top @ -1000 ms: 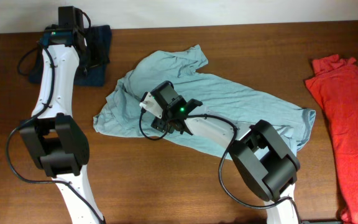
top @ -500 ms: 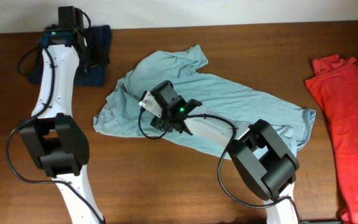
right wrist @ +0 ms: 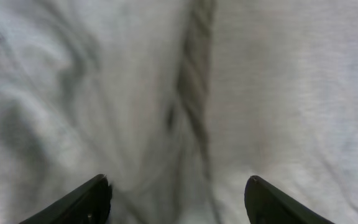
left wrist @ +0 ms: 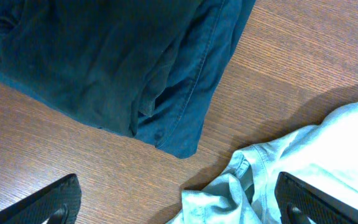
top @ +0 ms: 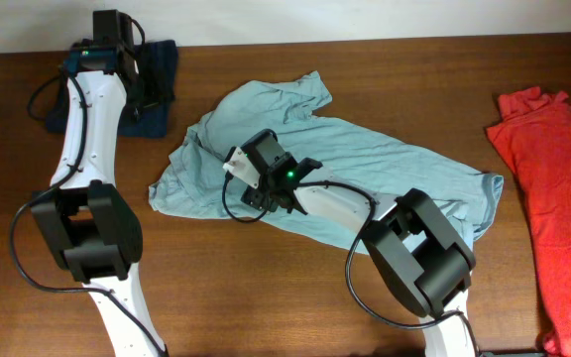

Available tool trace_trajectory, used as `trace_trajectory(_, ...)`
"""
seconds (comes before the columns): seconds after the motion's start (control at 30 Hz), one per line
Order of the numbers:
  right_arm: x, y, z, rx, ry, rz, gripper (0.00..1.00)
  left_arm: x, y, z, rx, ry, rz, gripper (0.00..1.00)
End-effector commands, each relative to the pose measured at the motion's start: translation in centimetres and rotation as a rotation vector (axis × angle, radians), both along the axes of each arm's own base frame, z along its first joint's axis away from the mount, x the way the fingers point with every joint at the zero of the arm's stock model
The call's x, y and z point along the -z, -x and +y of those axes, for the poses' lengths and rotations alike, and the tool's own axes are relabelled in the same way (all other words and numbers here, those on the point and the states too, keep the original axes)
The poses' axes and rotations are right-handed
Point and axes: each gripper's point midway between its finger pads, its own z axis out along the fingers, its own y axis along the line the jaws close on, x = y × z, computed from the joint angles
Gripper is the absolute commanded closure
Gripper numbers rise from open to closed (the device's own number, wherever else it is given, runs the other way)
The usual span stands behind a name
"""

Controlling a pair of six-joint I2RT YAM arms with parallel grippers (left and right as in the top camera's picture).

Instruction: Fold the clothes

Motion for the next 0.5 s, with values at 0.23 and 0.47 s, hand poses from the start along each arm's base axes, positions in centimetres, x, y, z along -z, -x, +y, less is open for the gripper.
trace_trajectory(0.23,-1.8,-7.9,-4.8,0.183,-0.064,-0.173,0.25,0.1,-0.1,-0.1,-0.004,0.009,-0.001,0.01)
trace_trajectory(0.47,-3.1,-10.2,-6.3,0.228,-0.104,-0.238,0.17,0.1,-0.1,-0.1,-0.003,0.009,-0.001,0.01)
